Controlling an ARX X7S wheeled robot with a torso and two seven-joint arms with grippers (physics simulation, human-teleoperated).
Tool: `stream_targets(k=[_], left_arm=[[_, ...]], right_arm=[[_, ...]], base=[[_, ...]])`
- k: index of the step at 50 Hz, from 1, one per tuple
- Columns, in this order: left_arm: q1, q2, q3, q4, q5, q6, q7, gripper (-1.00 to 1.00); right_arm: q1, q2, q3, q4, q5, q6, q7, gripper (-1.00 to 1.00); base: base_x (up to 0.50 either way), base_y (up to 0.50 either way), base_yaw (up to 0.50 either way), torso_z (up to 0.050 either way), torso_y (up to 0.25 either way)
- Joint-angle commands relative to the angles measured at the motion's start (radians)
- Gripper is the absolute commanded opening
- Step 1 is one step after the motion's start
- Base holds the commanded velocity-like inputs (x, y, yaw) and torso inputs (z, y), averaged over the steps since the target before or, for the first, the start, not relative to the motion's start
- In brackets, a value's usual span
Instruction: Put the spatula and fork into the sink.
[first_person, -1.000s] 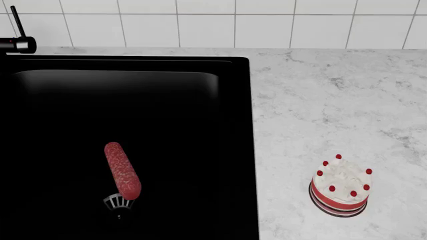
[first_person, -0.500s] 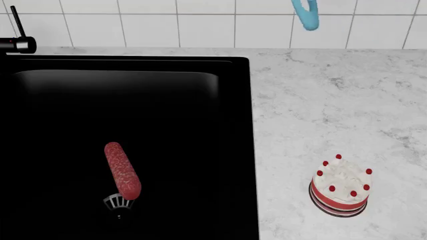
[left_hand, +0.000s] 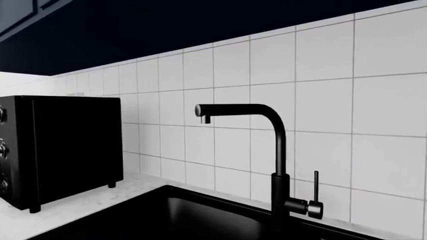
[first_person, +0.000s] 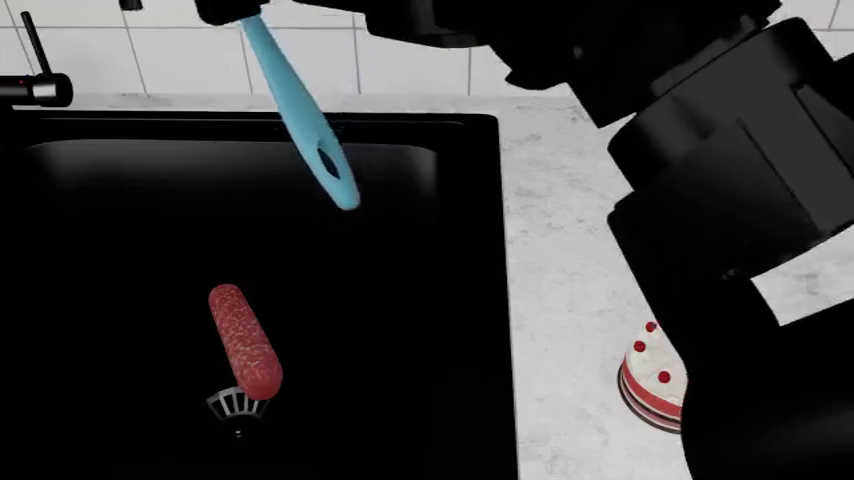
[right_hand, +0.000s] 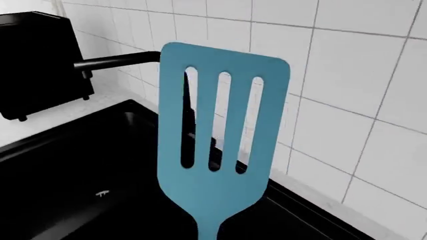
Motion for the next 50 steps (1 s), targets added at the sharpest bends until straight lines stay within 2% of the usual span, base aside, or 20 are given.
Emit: stream_targets(k=[1, 17, 28, 36, 44, 50], left_arm=[[0.011, -0.002, 0.003, -0.002, 0.008, 0.009, 0.002, 1.00], [0.035, -0.002, -0.003, -0.010, 0.021, 0.035, 0.012, 1.00], [0.032, 0.000, -0.004, -0.013, 0.019, 0.039, 0.013, 1.00], [0.021, -0.001, -0.004, 0.002, 0.001, 0.025, 0.005, 1.00], [0.028, -0.006, -0.017, 0.013, -0.010, 0.023, 0.001, 1.00], [0.038, -0.004, -0.010, 0.003, 0.004, 0.041, 0.012, 1.00]], right_arm=[[-0.159, -0.067, -0.012, -0.030, -0.006, -0.067, -0.048, -1.00], [-0.254, -0.125, -0.167, -0.098, -0.056, -0.001, -0.029, -1.00], [-0.272, -0.034, -0.204, -0.316, -0.038, 0.071, 0.103, -1.00], [-0.271, -0.014, -0.242, -0.412, -0.037, 0.125, 0.137, -1.00], [-0.317, -0.052, -0.294, -0.433, -0.064, 0.128, 0.125, -1.00], [-0.360, -0.118, -0.341, -0.355, -0.112, 0.095, 0.060, -1.00]], base=[[0.00, 0.00, 0.00, 0.000, 0.000], [0.00, 0.00, 0.00, 0.000, 0.000], [0.00, 0.00, 0.00, 0.000, 0.000], [0.00, 0.00, 0.00, 0.000, 0.000], [0.00, 0.00, 0.00, 0.000, 0.000], [0.00, 0.00, 0.00, 0.000, 0.000]])
